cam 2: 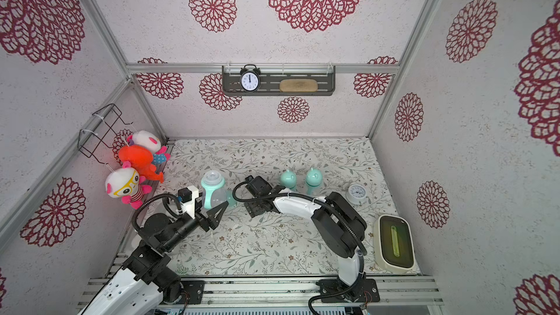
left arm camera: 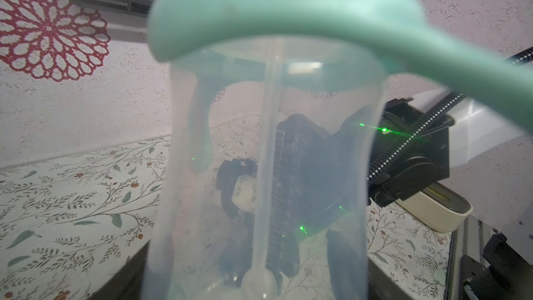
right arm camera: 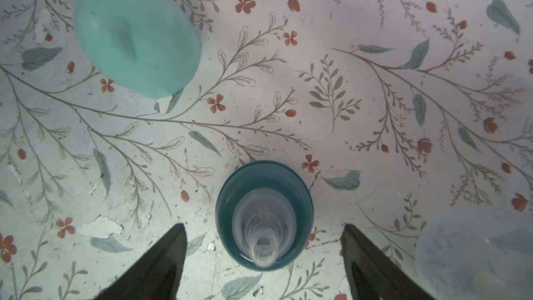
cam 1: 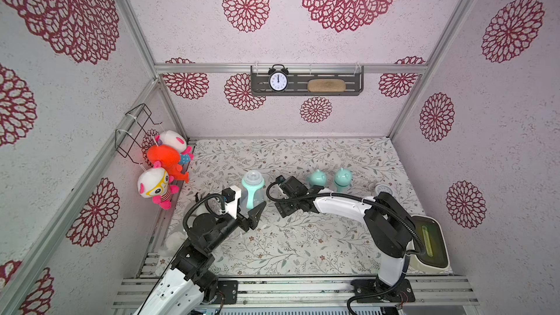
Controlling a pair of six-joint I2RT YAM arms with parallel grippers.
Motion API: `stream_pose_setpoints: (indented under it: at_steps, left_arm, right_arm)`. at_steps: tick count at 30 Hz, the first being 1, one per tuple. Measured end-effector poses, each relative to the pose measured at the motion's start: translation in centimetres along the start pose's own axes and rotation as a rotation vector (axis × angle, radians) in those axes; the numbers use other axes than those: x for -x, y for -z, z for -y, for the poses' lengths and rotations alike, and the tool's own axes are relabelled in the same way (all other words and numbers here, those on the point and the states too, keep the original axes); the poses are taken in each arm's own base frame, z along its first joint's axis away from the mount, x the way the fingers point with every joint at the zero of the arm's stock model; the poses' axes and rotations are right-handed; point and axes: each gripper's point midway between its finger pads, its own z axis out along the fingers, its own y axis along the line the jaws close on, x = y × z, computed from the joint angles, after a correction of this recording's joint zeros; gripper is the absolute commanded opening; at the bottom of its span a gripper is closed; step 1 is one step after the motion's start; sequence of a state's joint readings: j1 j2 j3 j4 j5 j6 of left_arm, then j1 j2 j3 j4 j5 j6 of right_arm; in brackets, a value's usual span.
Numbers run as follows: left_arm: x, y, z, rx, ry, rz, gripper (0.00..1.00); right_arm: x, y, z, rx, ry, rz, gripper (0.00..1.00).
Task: Assemble the baby bottles
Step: Move the nipple to the center of the board, then pick up the nipple from the center of the board.
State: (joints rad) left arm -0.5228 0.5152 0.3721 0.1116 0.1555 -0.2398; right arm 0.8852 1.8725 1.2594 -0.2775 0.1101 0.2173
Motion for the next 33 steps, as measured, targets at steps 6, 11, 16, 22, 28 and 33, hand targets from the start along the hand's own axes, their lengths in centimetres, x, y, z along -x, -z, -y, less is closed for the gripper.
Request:
stream_pose_setpoints:
  at_steps: [6,11,16,22,28,33]
  left_arm:
    - [0.0,0.0,0.0,0.0,0.0,-0.002,0.0]
    - [-0.2,-0.1,0.0,0.0,0.001,-0.008,0.0]
    - [-0.2,-0.1,0.0,0.001,0.001,-0.009,0.0]
    - [-0.2,-0.1,0.0,0.001,0.001,-0.008,0.0]
    - [-0.2,-0.1,0.0,0.0,0.001,-0.008,0.0]
    - [-0.2,-0.1,0.0,0.0,0.002,-0.008,0.0]
  right_arm:
    - [-0.5,-1.3,-0.3,0.021,0.007,-0.017,0.84]
    - [-1.4,-2.6,-0.4,0.024,0.014,-0.046,0.82]
    - [-1.6,-2.9,-0.4,0.023,0.015,-0.05,0.79]
    - [-1.6,-3.2,-0.4,0.024,0.014,-0.047,0.74]
    - [-1.6,-3.3,-0.4,0.025,0.014,-0.045,0.77]
    - [-1.7,-3.5,-0.3,0.014,0.016,-0.048,0.77]
